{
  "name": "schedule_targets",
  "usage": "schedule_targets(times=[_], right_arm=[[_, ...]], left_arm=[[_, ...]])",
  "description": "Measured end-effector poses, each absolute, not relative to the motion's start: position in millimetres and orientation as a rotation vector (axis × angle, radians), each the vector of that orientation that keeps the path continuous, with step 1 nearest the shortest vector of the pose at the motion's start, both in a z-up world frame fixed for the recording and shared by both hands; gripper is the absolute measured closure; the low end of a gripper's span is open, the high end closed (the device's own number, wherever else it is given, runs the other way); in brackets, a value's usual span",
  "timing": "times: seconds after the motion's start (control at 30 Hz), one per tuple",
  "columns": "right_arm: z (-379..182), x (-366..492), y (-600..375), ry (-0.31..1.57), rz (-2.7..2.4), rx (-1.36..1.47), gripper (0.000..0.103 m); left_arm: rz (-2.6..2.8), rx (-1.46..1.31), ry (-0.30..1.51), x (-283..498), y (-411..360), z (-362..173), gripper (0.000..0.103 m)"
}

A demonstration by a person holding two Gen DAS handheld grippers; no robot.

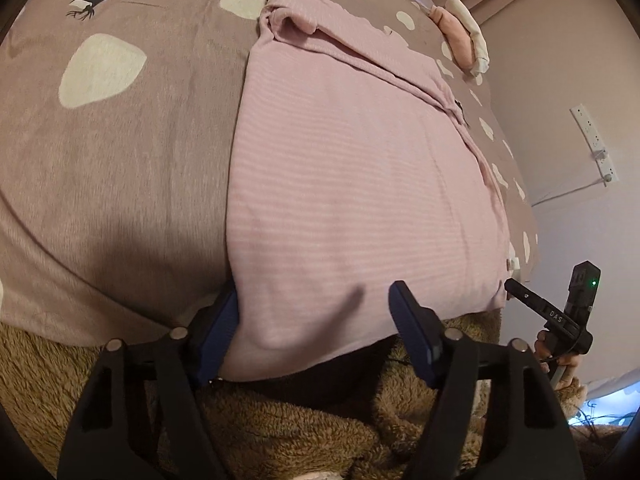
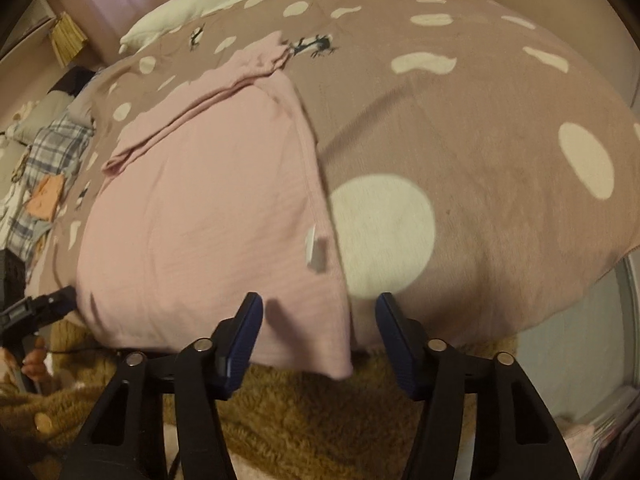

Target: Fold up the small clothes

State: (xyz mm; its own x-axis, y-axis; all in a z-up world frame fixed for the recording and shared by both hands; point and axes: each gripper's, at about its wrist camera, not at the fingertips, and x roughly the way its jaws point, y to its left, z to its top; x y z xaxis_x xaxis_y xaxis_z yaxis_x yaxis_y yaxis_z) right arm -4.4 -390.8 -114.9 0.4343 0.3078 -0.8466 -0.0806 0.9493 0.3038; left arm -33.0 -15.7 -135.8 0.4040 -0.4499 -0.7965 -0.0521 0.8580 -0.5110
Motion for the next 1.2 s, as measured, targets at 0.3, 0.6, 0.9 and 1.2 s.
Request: schedule_targets(times=[0.3, 0.6, 0.9, 1.2], right_arm=[[-128.2, -7.3, -377.2, 1.163, 0.314, 0.204, 0.075], [-99.9, -5.9, -367.6, 1.1, 0.438, 0.254, 0.095], [-58.7, 31.9, -374.7, 0.932, 0.513, 0.443, 0.096], [-76.9, 99.9, -376.3, 0.927, 0.349, 0.538, 0.096]], left_arm=[[-0.279, -0.493, 1.178, -41.5, -20.0, -147.1, 0.057], [-0.305, -0.537, 1.155, -45.1, -15.6, -132.5, 0.098], [-0.382, -0.699, 1.041, -12.8, 5.8, -85.1, 0.098], [-0.286, -0.851, 1.088, 67.4, 26.2, -91.8, 0.099]])
